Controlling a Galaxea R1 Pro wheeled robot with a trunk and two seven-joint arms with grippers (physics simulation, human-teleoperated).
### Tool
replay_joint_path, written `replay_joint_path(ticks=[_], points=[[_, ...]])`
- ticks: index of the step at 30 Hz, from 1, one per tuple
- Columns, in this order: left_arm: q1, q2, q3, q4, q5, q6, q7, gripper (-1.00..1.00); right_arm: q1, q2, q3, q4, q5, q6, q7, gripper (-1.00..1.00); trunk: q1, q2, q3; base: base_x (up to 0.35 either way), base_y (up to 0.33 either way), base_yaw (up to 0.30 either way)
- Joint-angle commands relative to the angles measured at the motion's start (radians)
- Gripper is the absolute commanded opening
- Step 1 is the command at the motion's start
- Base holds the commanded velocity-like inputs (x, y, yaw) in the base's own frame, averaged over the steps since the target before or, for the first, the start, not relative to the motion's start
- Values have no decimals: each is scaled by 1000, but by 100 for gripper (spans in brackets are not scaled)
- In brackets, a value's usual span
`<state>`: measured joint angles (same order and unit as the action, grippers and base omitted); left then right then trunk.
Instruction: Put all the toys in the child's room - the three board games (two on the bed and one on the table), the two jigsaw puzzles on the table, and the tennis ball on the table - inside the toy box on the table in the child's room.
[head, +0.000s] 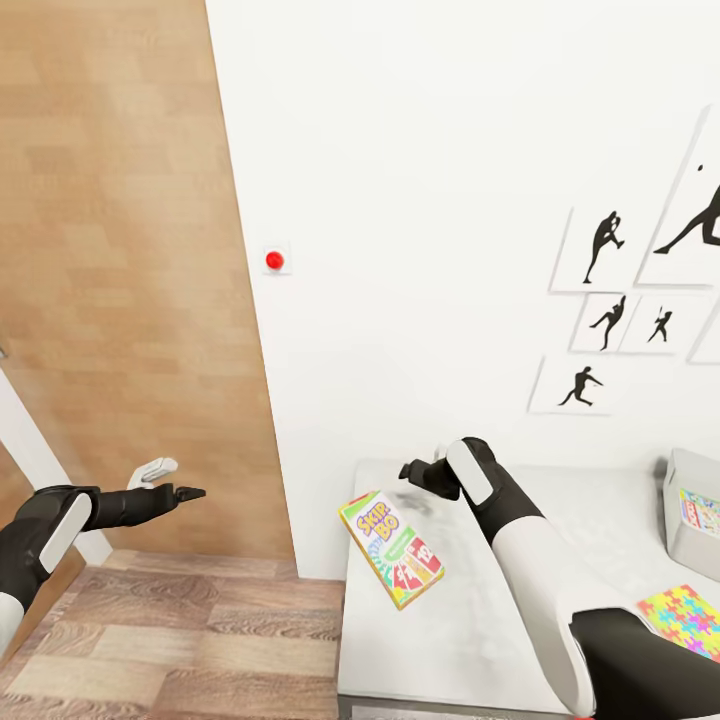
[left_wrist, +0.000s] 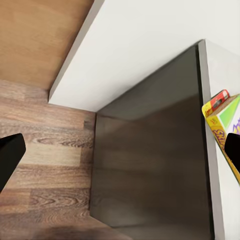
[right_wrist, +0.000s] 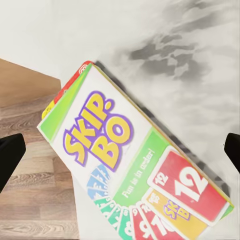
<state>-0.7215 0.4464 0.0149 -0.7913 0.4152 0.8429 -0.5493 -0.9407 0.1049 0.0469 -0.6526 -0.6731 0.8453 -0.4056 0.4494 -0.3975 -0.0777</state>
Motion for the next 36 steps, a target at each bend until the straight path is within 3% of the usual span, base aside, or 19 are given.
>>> replay_joint_path(ticks=[1,8,18,36], points=[[-1,0,1,0,0,5,-3,100,-1,-1,3,3,-11,-1,-10,100,1,-2,-4,0,0,0],[-1,0,1,0,0,5,-3,100,0,-3,6,106,-11,-114,4,100,1,-2,-16,0,0,0],[-1,0,-1,0,0,6,-1,100,0,-5,7,135,-10,-137,29,100,1,-2,-32,0,0,0],[-2,-9,-3,-8,-2,8,-1,100,7,-7,47,127,-9,-211,35,100,1,-2,-62,0,0,0]])
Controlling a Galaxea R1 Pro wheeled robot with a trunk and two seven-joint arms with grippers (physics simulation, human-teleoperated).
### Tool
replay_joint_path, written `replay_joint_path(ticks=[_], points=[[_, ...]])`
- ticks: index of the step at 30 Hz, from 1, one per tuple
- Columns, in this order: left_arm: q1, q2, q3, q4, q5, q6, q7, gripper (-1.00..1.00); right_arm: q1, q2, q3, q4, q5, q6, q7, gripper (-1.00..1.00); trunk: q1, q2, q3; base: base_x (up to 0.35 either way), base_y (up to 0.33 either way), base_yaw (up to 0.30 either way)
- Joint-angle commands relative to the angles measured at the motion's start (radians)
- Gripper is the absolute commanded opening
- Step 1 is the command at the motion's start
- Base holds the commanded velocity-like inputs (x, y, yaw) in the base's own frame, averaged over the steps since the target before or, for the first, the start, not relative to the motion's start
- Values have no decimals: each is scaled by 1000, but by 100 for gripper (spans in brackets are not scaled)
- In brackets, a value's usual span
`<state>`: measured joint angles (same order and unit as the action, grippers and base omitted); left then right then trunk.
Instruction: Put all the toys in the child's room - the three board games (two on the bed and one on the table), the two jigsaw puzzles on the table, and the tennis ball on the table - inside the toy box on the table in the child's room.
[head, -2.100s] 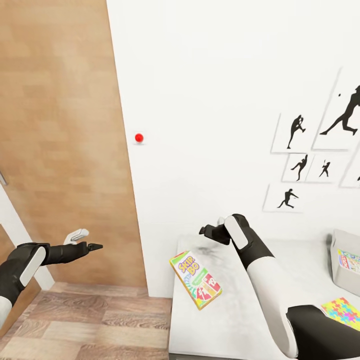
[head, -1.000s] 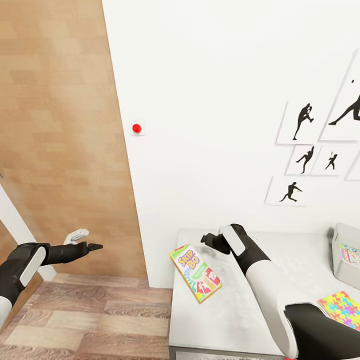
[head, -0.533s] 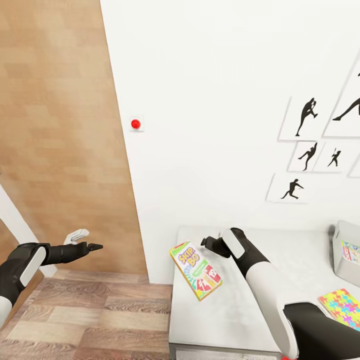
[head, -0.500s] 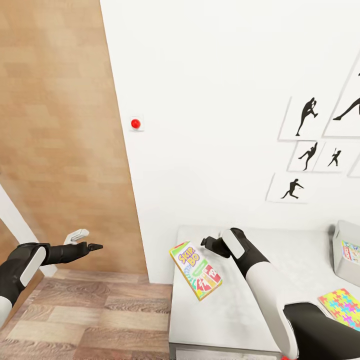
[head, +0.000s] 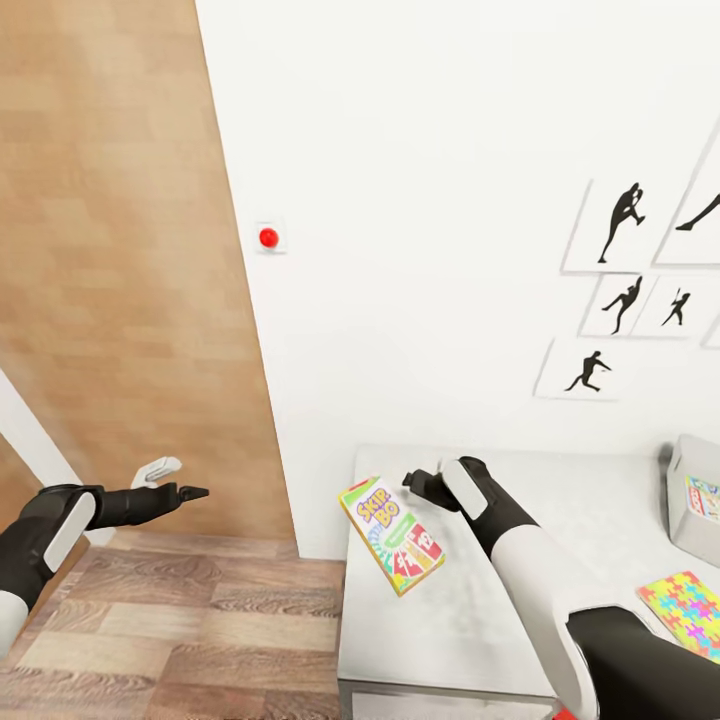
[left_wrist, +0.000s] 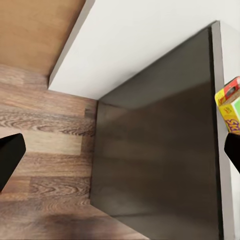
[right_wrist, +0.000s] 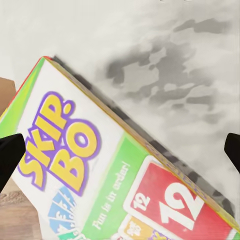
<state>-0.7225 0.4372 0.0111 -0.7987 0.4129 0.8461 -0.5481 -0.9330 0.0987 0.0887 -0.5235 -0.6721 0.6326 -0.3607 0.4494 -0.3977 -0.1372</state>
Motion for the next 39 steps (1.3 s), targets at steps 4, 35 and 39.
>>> replay_joint_path(ticks=[4,35,39], points=[[-1,-3,2,0,0,5,-3,100,1,-1,47,-13,-10,-5,-10,100,1,-2,-9,0,0,0],[-2,-29,6,0,-3,5,-6,100,8,1,97,-18,-14,-6,-9,100,1,-2,-60,0,0,0],[-2,-29,7,0,-3,5,-7,100,8,0,97,-17,-15,-6,-9,100,1,-2,-66,0,0,0]])
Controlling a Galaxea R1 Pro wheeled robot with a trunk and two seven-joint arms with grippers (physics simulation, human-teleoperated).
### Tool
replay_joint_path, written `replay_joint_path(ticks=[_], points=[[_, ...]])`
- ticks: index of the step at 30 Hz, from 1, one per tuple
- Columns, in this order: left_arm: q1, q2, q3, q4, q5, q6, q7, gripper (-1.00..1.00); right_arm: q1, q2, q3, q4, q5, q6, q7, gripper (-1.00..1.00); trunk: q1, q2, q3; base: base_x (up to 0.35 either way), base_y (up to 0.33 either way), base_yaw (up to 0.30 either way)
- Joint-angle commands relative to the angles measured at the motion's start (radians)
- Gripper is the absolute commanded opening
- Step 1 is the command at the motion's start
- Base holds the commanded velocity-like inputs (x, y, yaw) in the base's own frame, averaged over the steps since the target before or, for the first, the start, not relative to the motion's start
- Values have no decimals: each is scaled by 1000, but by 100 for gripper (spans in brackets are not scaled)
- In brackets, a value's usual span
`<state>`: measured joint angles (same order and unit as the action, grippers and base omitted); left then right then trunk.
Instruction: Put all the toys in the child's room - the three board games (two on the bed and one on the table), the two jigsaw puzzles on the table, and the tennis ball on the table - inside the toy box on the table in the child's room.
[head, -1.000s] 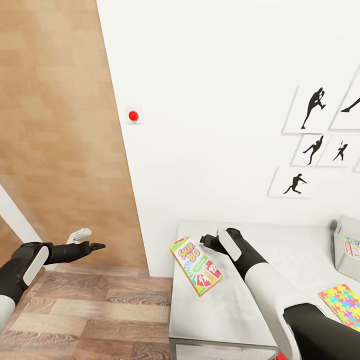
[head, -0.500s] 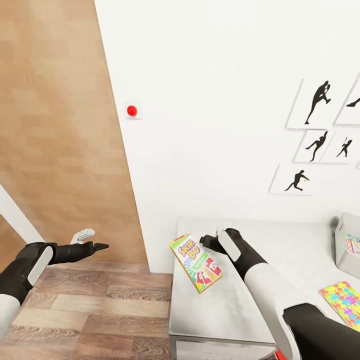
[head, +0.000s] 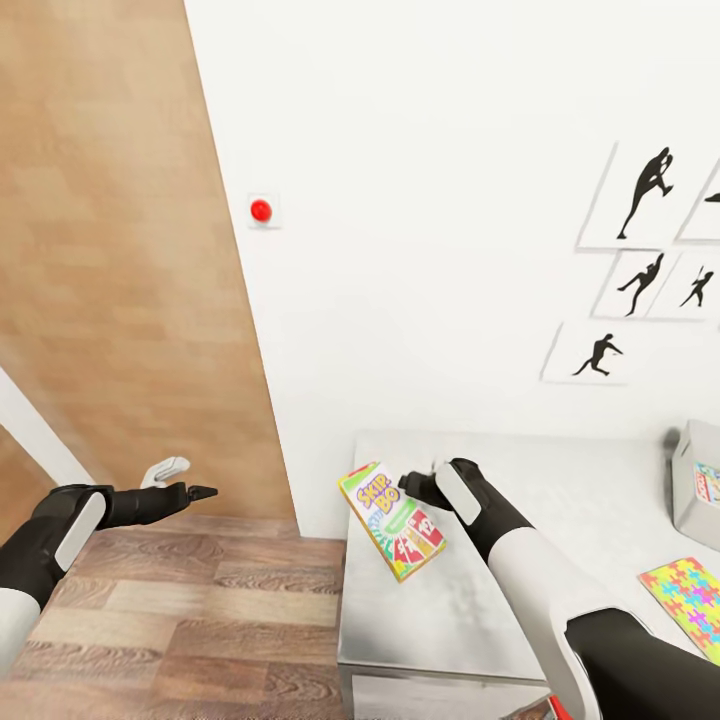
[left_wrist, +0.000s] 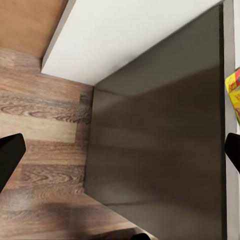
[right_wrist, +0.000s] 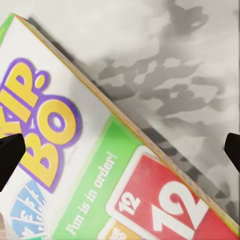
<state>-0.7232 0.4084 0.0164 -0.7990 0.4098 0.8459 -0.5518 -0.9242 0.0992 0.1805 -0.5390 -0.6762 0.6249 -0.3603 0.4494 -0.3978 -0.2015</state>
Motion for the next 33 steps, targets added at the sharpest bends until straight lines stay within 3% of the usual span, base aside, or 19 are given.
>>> replay_joint_path(ticks=[1,33], points=[[-1,0,2,0,0,5,-3,100,-1,0,5,0,-11,1,-10,100,1,-2,-3,0,0,0],[-1,0,4,0,0,4,-5,100,13,1,4,1,-13,9,-11,100,1,-2,-6,0,0,0]])
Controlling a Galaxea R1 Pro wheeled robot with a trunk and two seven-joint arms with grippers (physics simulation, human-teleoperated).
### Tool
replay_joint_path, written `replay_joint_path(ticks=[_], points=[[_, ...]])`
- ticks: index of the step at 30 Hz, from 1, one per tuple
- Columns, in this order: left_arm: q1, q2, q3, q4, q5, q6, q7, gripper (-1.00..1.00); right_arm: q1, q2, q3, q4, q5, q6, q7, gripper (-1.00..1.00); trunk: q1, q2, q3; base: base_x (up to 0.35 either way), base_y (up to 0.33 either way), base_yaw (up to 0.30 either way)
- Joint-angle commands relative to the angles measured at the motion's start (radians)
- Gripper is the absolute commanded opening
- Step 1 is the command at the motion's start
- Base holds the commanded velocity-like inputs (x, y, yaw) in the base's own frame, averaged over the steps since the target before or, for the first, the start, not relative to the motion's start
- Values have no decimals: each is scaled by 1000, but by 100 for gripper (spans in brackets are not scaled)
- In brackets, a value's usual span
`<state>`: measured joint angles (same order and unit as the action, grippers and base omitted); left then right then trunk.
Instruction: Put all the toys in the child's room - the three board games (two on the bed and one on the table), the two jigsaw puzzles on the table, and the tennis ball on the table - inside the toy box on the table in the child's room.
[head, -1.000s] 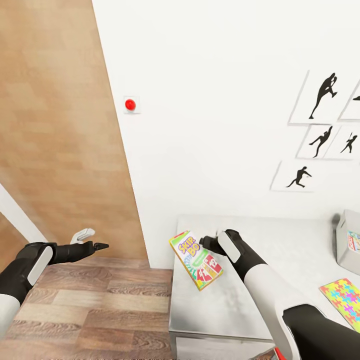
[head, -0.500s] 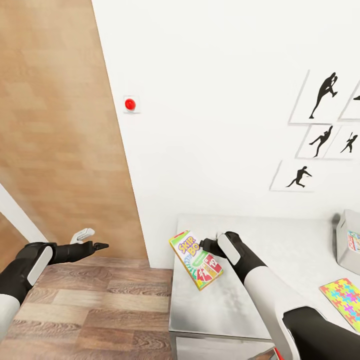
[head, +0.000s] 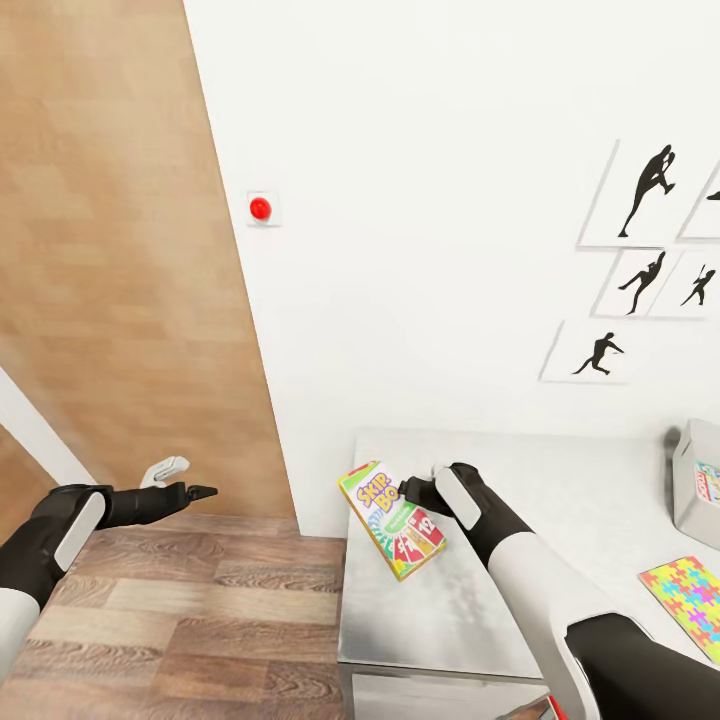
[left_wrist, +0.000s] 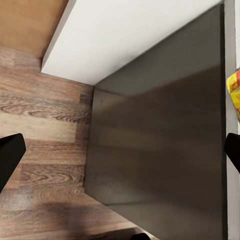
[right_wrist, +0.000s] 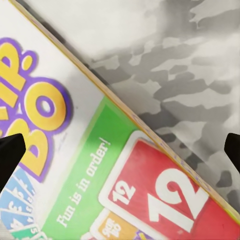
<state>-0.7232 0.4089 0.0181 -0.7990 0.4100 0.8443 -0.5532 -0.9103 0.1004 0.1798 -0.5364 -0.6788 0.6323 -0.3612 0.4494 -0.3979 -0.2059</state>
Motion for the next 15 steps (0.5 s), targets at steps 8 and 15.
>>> replay_joint_path(ticks=[8,15], points=[[-1,0,2,0,0,5,-3,100,-1,-1,4,-5,-20,3,-11,100,1,-2,-4,0,0,0],[-1,-1,2,0,0,5,-3,100,-1,-1,5,-5,-21,3,-12,100,1,-2,-13,0,0,0]])
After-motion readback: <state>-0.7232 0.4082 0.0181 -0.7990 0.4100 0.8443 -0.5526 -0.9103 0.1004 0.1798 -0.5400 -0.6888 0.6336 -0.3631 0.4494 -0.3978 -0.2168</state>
